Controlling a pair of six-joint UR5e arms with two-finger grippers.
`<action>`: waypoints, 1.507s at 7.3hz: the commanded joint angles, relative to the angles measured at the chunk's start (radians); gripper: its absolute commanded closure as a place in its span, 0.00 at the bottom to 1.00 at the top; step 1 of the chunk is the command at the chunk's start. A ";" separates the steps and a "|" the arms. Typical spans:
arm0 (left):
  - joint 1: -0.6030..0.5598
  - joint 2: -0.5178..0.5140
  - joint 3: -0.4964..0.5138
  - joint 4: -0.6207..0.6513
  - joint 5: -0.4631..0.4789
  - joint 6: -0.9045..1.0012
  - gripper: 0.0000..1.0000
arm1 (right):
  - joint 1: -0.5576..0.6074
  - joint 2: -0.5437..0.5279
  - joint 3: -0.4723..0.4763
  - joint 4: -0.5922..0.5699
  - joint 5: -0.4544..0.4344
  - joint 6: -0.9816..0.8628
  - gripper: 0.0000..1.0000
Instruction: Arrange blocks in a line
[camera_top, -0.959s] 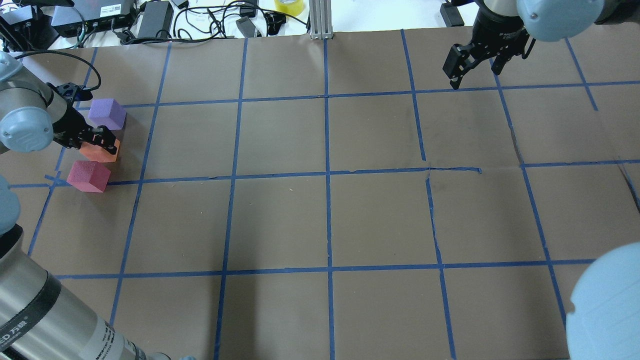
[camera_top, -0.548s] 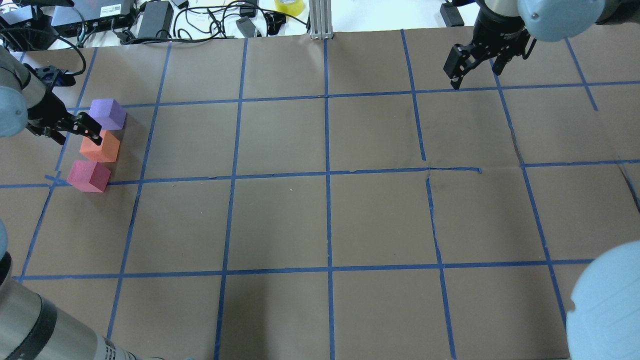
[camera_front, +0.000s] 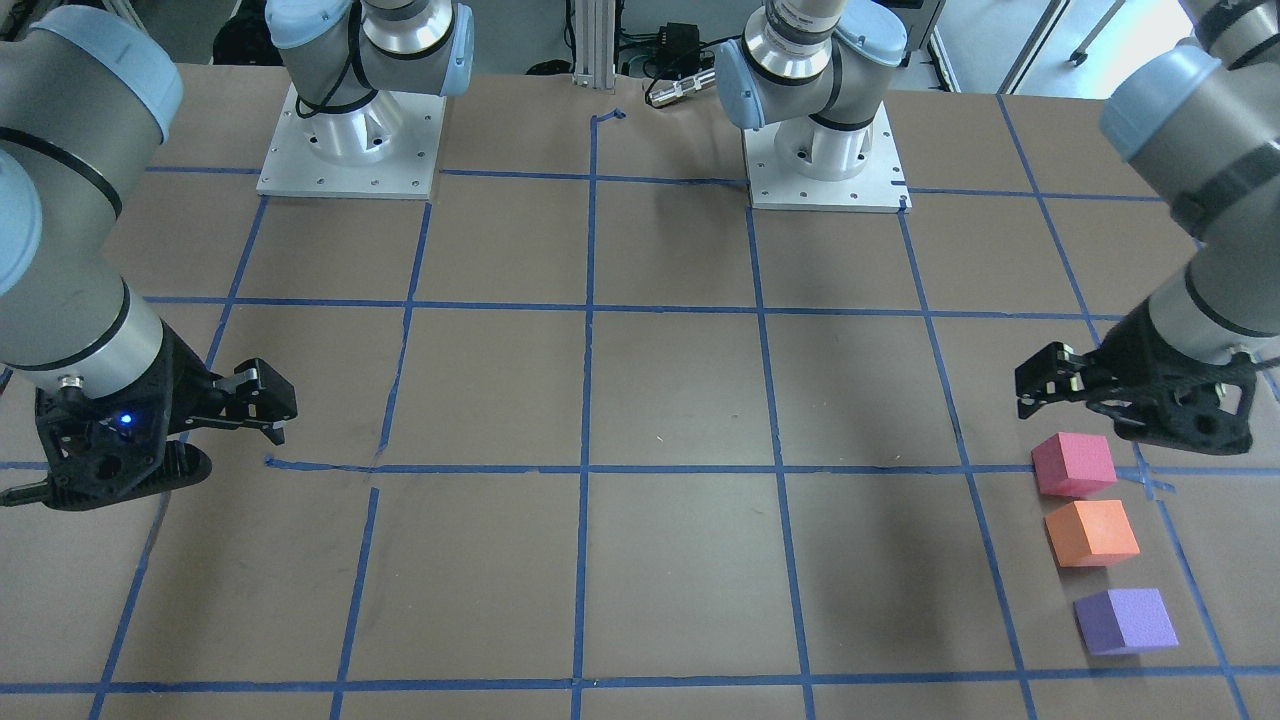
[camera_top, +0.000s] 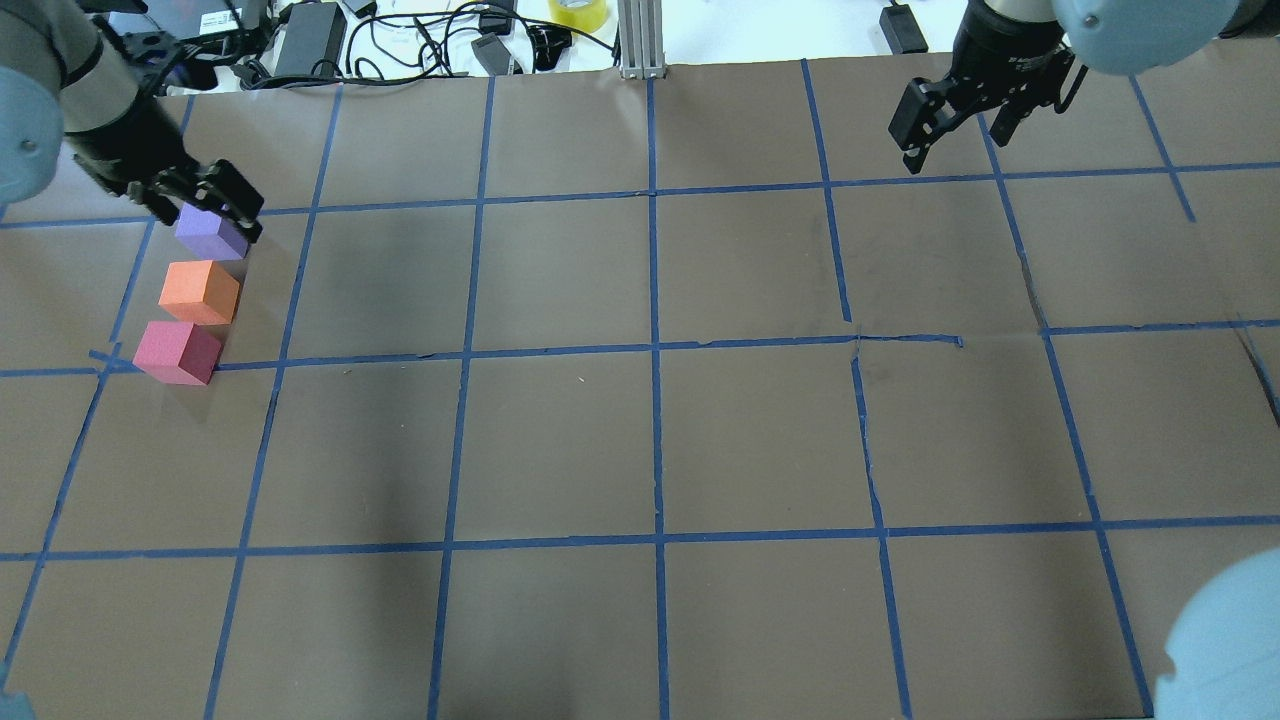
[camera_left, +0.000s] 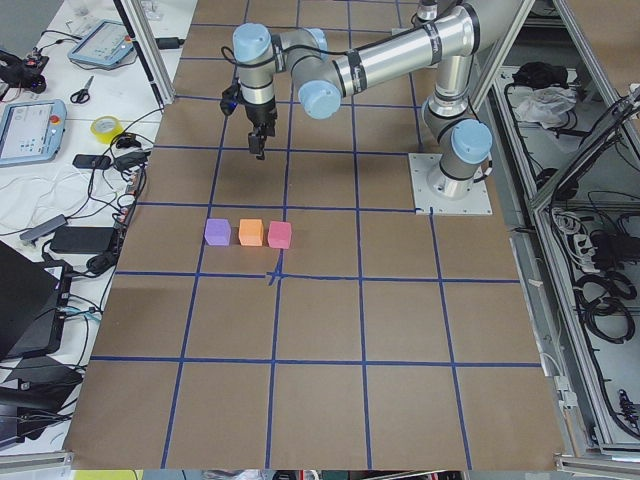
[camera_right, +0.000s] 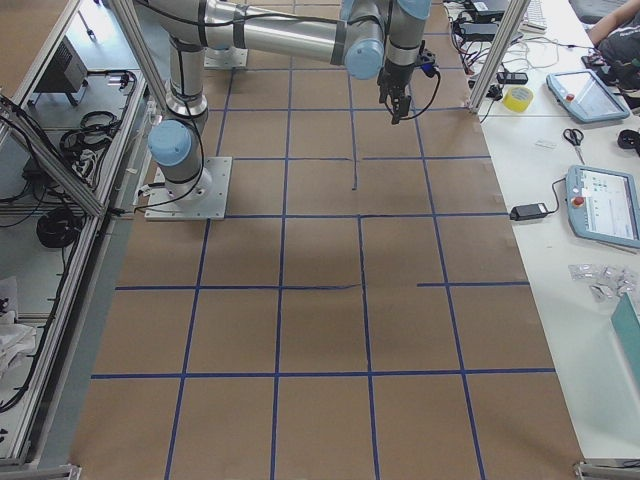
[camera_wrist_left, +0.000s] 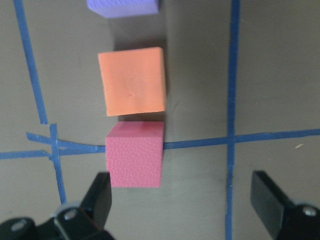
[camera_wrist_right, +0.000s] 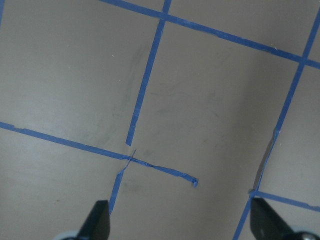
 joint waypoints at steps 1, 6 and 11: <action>-0.180 0.069 0.008 -0.054 0.003 -0.119 0.00 | 0.045 -0.117 0.000 0.112 0.005 0.209 0.00; -0.235 0.207 0.013 -0.150 -0.005 -0.334 0.00 | 0.129 -0.203 0.000 0.155 0.006 0.290 0.00; -0.200 0.249 0.001 -0.157 -0.006 -0.342 0.00 | 0.120 -0.196 0.006 0.157 -0.007 0.271 0.00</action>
